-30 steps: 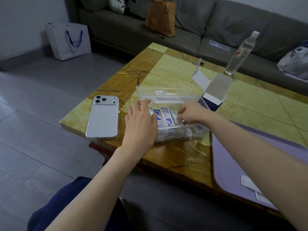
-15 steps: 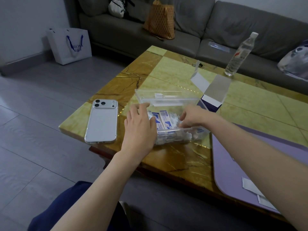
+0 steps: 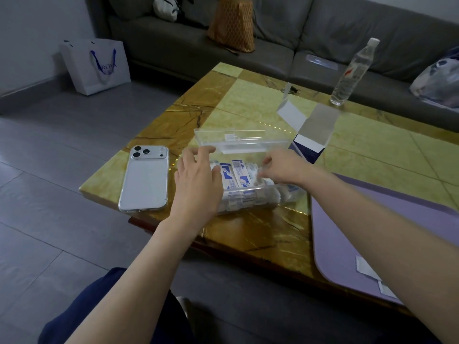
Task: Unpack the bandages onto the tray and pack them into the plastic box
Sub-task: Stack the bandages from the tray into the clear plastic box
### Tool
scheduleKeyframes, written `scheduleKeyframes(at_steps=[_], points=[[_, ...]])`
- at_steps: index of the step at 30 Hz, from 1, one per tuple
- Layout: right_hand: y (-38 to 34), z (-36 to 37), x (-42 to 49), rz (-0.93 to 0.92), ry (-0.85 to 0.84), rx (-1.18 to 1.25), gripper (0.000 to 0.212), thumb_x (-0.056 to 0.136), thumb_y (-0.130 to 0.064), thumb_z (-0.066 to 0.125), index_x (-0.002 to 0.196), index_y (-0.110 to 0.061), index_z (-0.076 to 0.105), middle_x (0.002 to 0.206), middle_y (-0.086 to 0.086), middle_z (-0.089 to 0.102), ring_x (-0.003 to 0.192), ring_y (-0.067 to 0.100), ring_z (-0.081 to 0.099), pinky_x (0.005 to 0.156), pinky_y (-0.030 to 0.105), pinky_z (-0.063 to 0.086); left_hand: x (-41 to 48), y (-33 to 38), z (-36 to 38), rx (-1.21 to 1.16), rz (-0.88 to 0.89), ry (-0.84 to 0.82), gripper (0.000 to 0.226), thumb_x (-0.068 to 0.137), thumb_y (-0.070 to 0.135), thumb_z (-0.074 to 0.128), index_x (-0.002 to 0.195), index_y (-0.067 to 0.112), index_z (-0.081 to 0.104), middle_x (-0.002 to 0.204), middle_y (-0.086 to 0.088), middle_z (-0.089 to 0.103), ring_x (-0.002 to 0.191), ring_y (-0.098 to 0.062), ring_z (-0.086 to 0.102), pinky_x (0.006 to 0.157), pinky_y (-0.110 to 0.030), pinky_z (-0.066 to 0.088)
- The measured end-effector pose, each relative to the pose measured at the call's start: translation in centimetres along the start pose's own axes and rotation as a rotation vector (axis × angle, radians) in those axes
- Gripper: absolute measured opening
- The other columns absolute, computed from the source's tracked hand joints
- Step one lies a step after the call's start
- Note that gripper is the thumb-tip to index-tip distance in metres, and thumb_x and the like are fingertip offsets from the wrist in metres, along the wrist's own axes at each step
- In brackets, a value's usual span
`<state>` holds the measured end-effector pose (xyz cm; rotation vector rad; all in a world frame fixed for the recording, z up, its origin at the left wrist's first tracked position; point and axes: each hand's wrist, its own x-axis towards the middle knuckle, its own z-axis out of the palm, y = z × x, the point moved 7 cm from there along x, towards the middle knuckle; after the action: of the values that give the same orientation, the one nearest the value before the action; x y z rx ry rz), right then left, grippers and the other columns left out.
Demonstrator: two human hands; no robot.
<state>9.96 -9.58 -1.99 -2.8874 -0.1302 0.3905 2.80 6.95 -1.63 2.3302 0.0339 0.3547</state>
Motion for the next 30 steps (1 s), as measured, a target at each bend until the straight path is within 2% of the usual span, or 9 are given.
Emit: scheduleKeyframes(at_steps=[3,6,8,11,14,17,21,23,30], points=[[0.2,-1.8,-2.0,-0.095,0.269,0.161,0.032,0.094,-0.021,0.05,0.125,-0.012,0.049,0.106,0.005,0.061,0.094,0.022,0.059,0.086,0.041,0.049,-0.5,1.1,-0.6,0.044,0.072,0.1,0.035,0.095,0.011,0.045,0.13,0.016,0.044,0.127,-0.008,0.039,0.12,-0.022,0.036,0.1,-0.035,0.029],[1.0,-3.4,-5.5,-0.268,0.561,0.239,0.024,0.096,-0.016,0.045,0.12,-0.013,0.051,0.105,0.0,0.056,0.085,0.015,0.055,0.076,0.038,0.05,-1.7,3.7,-0.7,0.033,0.251,0.202,0.031,0.09,0.002,0.049,0.118,0.012,0.053,0.115,-0.008,0.048,0.109,-0.021,0.042,0.094,-0.03,0.031],[2.4,-3.7,-7.6,-0.321,0.691,0.236,0.021,0.096,-0.014,0.046,0.116,-0.011,0.052,0.101,-0.002,0.054,0.081,0.012,0.052,0.069,0.034,0.05,-2.6,5.7,0.2,0.009,0.361,0.19,0.03,0.087,0.001,0.048,0.113,0.011,0.056,0.111,-0.006,0.051,0.104,-0.019,0.044,0.09,-0.023,0.028],[5.8,-3.5,-9.9,-0.301,0.78,0.235,0.018,0.095,-0.013,0.048,0.112,-0.01,0.053,0.095,-0.009,0.049,0.079,0.008,0.047,0.064,0.029,0.044,-3.9,8.7,2.8,-0.017,0.477,0.072,0.028,0.085,0.004,0.046,0.11,0.012,0.056,0.11,-0.005,0.052,0.1,-0.019,0.045,0.086,-0.028,0.035],[10.2,-2.3,-10.8,-0.21,0.725,0.215,0.014,0.095,-0.016,0.049,0.107,-0.012,0.055,0.092,-0.009,0.05,0.079,0.01,0.048,0.066,0.033,0.046,-5.2,11.0,6.4,0.007,0.584,-0.093,0.027,0.085,0.012,0.042,0.107,0.013,0.056,0.108,-0.004,0.052,0.099,-0.019,0.046,0.084,-0.032,0.04],[15.6,-0.3,-11.0,-0.079,0.539,0.173,0.016,0.094,-0.023,0.05,0.104,-0.015,0.058,0.098,-0.002,0.056,0.092,0.018,0.054,0.078,0.041,0.048,-6.6,12.8,10.6,0.093,0.684,-0.274,0.024,0.088,0.013,0.046,0.11,0.015,0.057,0.108,-0.003,0.053,0.1,-0.021,0.049,0.085,-0.034,0.039],[21.4,1.4,-12.6,0.111,0.313,0.146,0.039,0.087,-0.031,0.061,0.121,-0.011,0.054,0.118,0.008,0.054,0.115,0.026,0.047,0.096,0.033,0.035,-8.4,14.8,14.8,0.191,0.741,-0.441,0.029,0.093,0.023,0.05,0.121,0.018,0.054,0.117,-0.003,0.052,0.108,-0.024,0.047,0.091,-0.036,0.036],[24.1,1.6,-13.9,0.195,0.264,0.135,0.047,0.085,-0.034,0.063,0.125,-0.012,0.05,0.123,0.009,0.051,0.118,0.027,0.044,0.096,0.032,0.033,-9.2,15.7,16.8,0.23,0.752,-0.506,0.035,0.094,0.031,0.048,0.128,0.02,0.048,0.123,-0.002,0.049,0.113,-0.023,0.044,0.095,-0.034,0.032],[29.9,2.7,-17.2,0.324,0.186,0.115,0.043,0.087,-0.029,0.062,0.123,-0.01,0.05,0.119,0.012,0.049,0.117,0.029,0.044,0.096,0.031,0.032,-11.5,17.9,22.0,0.306,0.716,-0.721,0.057,0.09,0.052,0.049,0.135,0.019,0.04,0.131,-0.003,0.041,0.12,-0.021,0.035,0.1,-0.033,0.028]])
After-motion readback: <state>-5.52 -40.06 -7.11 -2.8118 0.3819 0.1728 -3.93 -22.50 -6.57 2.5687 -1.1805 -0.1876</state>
